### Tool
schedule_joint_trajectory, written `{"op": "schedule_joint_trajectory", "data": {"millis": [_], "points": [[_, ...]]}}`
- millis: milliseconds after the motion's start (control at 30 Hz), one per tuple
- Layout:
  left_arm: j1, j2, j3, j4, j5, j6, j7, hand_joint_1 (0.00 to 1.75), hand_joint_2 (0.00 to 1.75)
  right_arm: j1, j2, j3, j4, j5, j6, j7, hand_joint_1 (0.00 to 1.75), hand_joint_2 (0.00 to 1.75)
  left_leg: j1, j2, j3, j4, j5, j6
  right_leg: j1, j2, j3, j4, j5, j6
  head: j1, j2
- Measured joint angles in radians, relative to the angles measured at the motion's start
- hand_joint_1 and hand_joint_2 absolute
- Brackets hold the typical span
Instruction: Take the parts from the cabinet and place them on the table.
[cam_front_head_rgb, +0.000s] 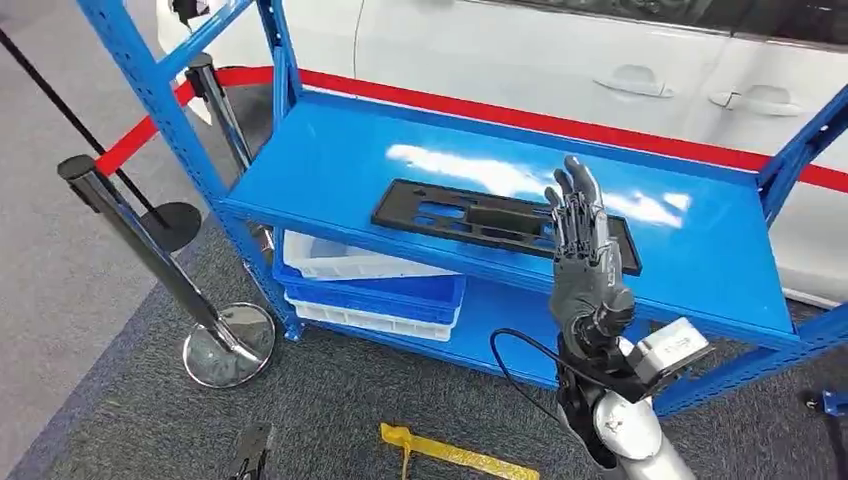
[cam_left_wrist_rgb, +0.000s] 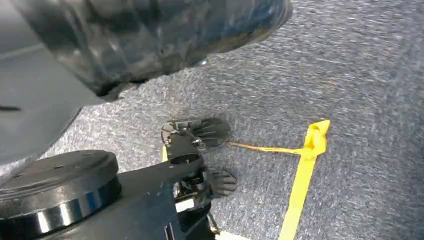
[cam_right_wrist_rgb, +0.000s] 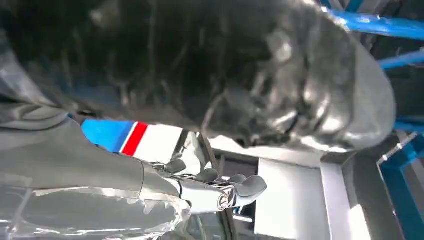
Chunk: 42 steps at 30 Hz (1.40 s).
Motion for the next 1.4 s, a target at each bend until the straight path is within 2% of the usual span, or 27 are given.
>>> {"op": "schedule_joint_trajectory", "data": {"millis": [33, 133, 200, 233, 300, 333, 367, 433, 467, 500, 600, 633, 667, 700, 800, 833, 867, 900, 967, 1000, 1033, 1133, 1200, 1300, 1333, 1367, 1400], "points": [[0.0, 0.0, 0.0, 0.0, 0.0, -0.001, 0.0, 0.0, 0.0, -0.001, 0.0, 0.0, 0.0, -0.001, 0.0, 0.0, 0.0, 0.0, 0.001, 0.008, 0.002, -0.004, 0.0, -0.003, -0.005, 0.021, -0.004, 0.001, 0.002, -0.004, -0.003, 0.0], [-0.002, 0.0, -0.001, 0.0, 0.0, -0.006, 0.008, 0.0, 0.0, -0.002, 0.0, 0.0, 0.0, -0.01, 0.002, 0.0, 0.0, 0.0, 0.001, 0.041, 0.013, -0.007, -0.008, -0.017, -0.006, 0.056, -0.003, -0.007, 0.007, -0.015, -0.002, 0.0], [-0.003, 0.001, -0.001, 0.0, 0.0, -0.011, 0.013, 0.0, 0.0, -0.004, 0.0, 0.0, 0.001, -0.015, 0.006, 0.0, 0.0, 0.0, 0.004, -0.031, -0.009, 0.055, -0.054, -0.032, -0.014, 0.075, 0.0, -0.012, 0.011, -0.022, -0.003, 0.0], [-0.002, 0.001, -0.001, 0.0, 0.0, -0.014, 0.018, 0.0, 0.0, -0.006, 0.003, 0.001, 0.003, -0.018, 0.006, 0.0, 0.0, 0.0, 0.005, -0.057, -0.045, 0.137, -0.096, -0.033, -0.014, 0.086, 0.0, -0.012, 0.012, -0.026, -0.006, 0.0], [0.005, 0.001, -0.002, 0.0, -0.001, -0.018, 0.025, 0.0, 0.0, -0.005, 0.005, 0.003, 0.008, -0.023, 0.016, 0.0, 0.0, 0.0, 0.005, -0.069, -0.119, 0.287, -0.149, -0.034, -0.012, 0.105, 0.0, -0.011, 0.01, -0.029, -0.005, 0.0], [0.007, 0.001, -0.002, 0.0, -0.002, -0.02, 0.026, 0.0, 0.0, -0.006, 0.005, 0.005, 0.012, -0.03, 0.022, 0.0, 0.0, 0.0, 0.005, -0.07, -0.134, 0.308, -0.142, -0.033, -0.012, 0.116, 0.001, -0.01, 0.01, -0.03, -0.005, 0.0], [0.006, 0.001, -0.003, 0.0, -0.004, -0.021, 0.027, 0.0, 0.0, -0.006, 0.007, 0.005, 0.017, -0.038, 0.033, -0.002, 0.0, 0.0, 0.005, -0.07, -0.129, 0.283, -0.113, -0.031, -0.012, 0.126, 0.002, -0.01, 0.009, -0.031, -0.005, 0.0], [0.0, 0.001, -0.006, 0.0, -0.012, -0.021, 0.031, 0.0, 0.0, -0.021, 0.009, 0.011, 0.032, -0.055, 0.075, -0.005, 0.0, 0.0, 0.005, -0.072, -0.071, 0.128, -0.016, -0.023, -0.012, 0.141, 0.006, -0.008, 0.008, -0.03, -0.005, 0.0], [-0.005, 0.001, -0.008, 0.0, -0.015, -0.023, 0.032, 0.0, 0.0, -0.038, 0.01, 0.016, 0.042, -0.062, 0.11, -0.008, 0.0, 1.75, 0.004, -0.081, -0.035, 0.039, 0.028, -0.016, -0.012, 0.146, 0.007, -0.007, 0.006, -0.028, -0.006, 0.0], [-0.011, 0.002, -0.011, 0.0, -0.02, -0.024, 0.036, 0.0, 0.0, -0.058, 0.011, 0.023, 0.057, -0.069, 0.148, -0.014, 0.0, 1.75, 0.001, -0.094, -0.025, 0.012, 0.016, -0.012, -0.009, 0.15, 0.004, -0.005, 0.005, -0.025, -0.003, 0.0], [-0.025, 0.0, -0.024, 0.0, -0.034, -0.034, 0.047, 0.0, 0.0, -0.122, 0.024, 0.05, 0.12, -0.076, 0.232, -0.024, 0.0, 1.75, -0.004, -0.092, -0.021, -0.005, 0.018, -0.005, -0.014, 0.155, -0.007, -0.007, 0.011, -0.01, -0.004, 0.0], [-0.03, -0.004, -0.029, 0.0, -0.038, -0.037, 0.05, 0.0, 0.0, -0.148, 0.03, 0.06, 0.147, -0.07, 0.248, -0.027, 0.0, 1.75, 0.003, -0.09, -0.018, -0.015, 0.024, 0.003, -0.011, 0.157, -0.007, -0.007, 0.01, -0.003, -0.005, 0.0], [-0.035, -0.008, -0.029, 0.0, -0.044, -0.039, 0.052, 0.0, 0.0, -0.175, 0.037, 0.069, 0.175, -0.06, 0.261, -0.03, 0.0, 1.75, 0.008, -0.087, -0.012, -0.025, 0.03, 0.008, -0.013, 0.137, -0.015, 0.005, 0.001, 0.0, -0.003, 0.0], [-0.04, -0.01, -0.03, -0.001, -0.049, -0.039, 0.056, 0.0, 0.0, -0.212, 0.047, 0.082, 0.206, -0.045, 0.268, -0.032, 0.0, 1.75, 0.007, -0.086, -0.01, -0.028, 0.031, 0.012, -0.011, 0.113, -0.029, 0.039, -0.022, 0.005, 0.0, 0.0], [-0.05, -0.018, -0.045, -0.001, -0.056, -0.042, 0.066, 0.0, 0.0, -0.275, 0.079, 0.121, 0.291, -0.019, 0.275, -0.031, 0.0, 1.75, 0.007, -0.08, -0.01, -0.026, 0.03, 0.016, -0.019, 0.097, -0.135, 0.261, -0.117, 0.014, 0.0, 0.0], [-0.049, -0.024, -0.048, -0.001, -0.057, -0.042, 0.067, 0.0, 0.0, -0.285, 0.092, 0.133, 0.319, -0.016, 0.277, -0.034, 0.0, 1.75, 0.009, -0.08, -0.01, -0.025, 0.029, 0.016, -0.024, 0.097, -0.156, 0.298, -0.115, 0.017, 0.002, 0.0], [-0.048, -0.027, -0.051, -0.001, -0.061, -0.043, 0.068, 0.0, 0.0, -0.314, 0.108, 0.148, 0.363, -0.012, 0.283, -0.033, 0.0, 1.75, 0.01, -0.08, -0.01, -0.022, 0.027, 0.013, -0.03, 0.096, -0.154, 0.283, -0.09, 0.02, 0.0, 0.0], [-0.048, -0.032, -0.054, -0.001, -0.064, -0.046, 0.069, 0.0, 0.0, -0.353, 0.122, 0.162, 0.413, -0.009, 0.29, -0.031, 0.0, 1.75, 0.011, -0.078, -0.01, -0.016, 0.023, 0.011, -0.035, 0.094, -0.128, 0.221, -0.044, 0.024, 0.0, 0.0], [-0.051, -0.04, -0.058, -0.001, -0.064, -0.052, 0.071, 0.0, 0.0, -0.409, 0.146, 0.182, 0.487, 0.011, 0.294, -0.031, 0.0, 1.75, 0.017, -0.077, -0.009, -0.003, 0.012, 0.0, -0.042, 0.085, -0.049, 0.054, 0.034, 0.028, 0.002, 0.0], [-0.05, -0.041, -0.059, -0.001, -0.064, -0.053, 0.074, 0.0, 0.0, -0.438, 0.16, 0.193, 0.535, 0.023, 0.294, -0.031, 0.0, 1.75, 0.014, -0.077, -0.016, -0.001, 0.009, -0.007, -0.035, 0.082, -0.04, 0.042, 0.008, 0.03, 0.0, 0.0], [-0.051, -0.043, -0.06, -0.001, -0.064, -0.055, 0.076, 0.0, 0.0, -0.466, 0.175, 0.203, 0.575, 0.035, 0.293, -0.031, 0.0, 1.75, 0.011, -0.077, -0.021, 0.011, 0.006, -0.012, -0.031, 0.084, -0.032, 0.019, 0.008, 0.025, 0.005, 0.0], [-0.044, -0.055, -0.069, -0.001, -0.065, -0.055, 0.085, 0.0, 0.0, -0.528, 0.223, 0.23, 0.737, 0.062, 0.307, -0.044, 0.0, 1.75, 0.015, -0.074, -0.025, 0.004, 0.012, -0.027, -0.027, 0.091, -0.041, 0.025, 0.01, 0.001, -0.006, 0.0], [-0.04, -0.06, -0.073, -0.001, -0.063, -0.055, 0.085, 0.0, 0.0, -0.57, 0.251, 0.24, 0.837, 0.068, 0.317, -0.053, 0.0, 1.75, 0.016, -0.076, -0.038, 0.032, -0.015, -0.034, -0.031, 0.091, -0.039, 0.02, 0.014, -0.012, -0.009, 0.0], [-0.032, -0.066, -0.074, -0.001, -0.051, -0.054, 0.083, 0.0, 0.0, -0.605, 0.283, 0.255, 0.942, 0.094, 0.309, -0.047, 0.0, 1.75, 0.017, -0.076, -0.149, 0.247, -0.111, -0.04, -0.024, 0.091, -0.037, 0.02, 0.012, -0.024, -0.013, 0.0], [-0.028, -0.066, -0.074, 0.0, -0.049, -0.054, 0.082, 0.0, 0.0, -0.602, 0.285, 0.257, 0.958, 0.105, 0.304, -0.043, 0.0, 1.75, 0.017, -0.076, -0.182, 0.302, -0.125, -0.039, -0.02, 0.091, -0.037, 0.02, 0.011, -0.027, -0.013, 0.0], [-0.025, -0.068, -0.074, -0.001, -0.047, -0.054, 0.081, 0.0, 0.0, -0.6, 0.29, 0.258, 0.979, 0.116, 0.299, -0.039, 0.0, 1.75, 0.017, -0.076, -0.2, 0.322, -0.12, -0.038, -0.017, 0.092, -0.037, 0.02, 0.01, -0.028, -0.013, 0.0], [-0.023, -0.069, -0.074, 0.0, -0.046, -0.053, 0.08, 0.0, 0.0, -0.602, 0.293, 0.259, 0.997, 0.122, 0.293, -0.034, 0.0, 1.75, 0.016, -0.076, -0.194, 0.296, -0.091, -0.035, -0.014, 0.095, -0.036, 0.021, 0.01, -0.028, -0.013, 0.0]]}}
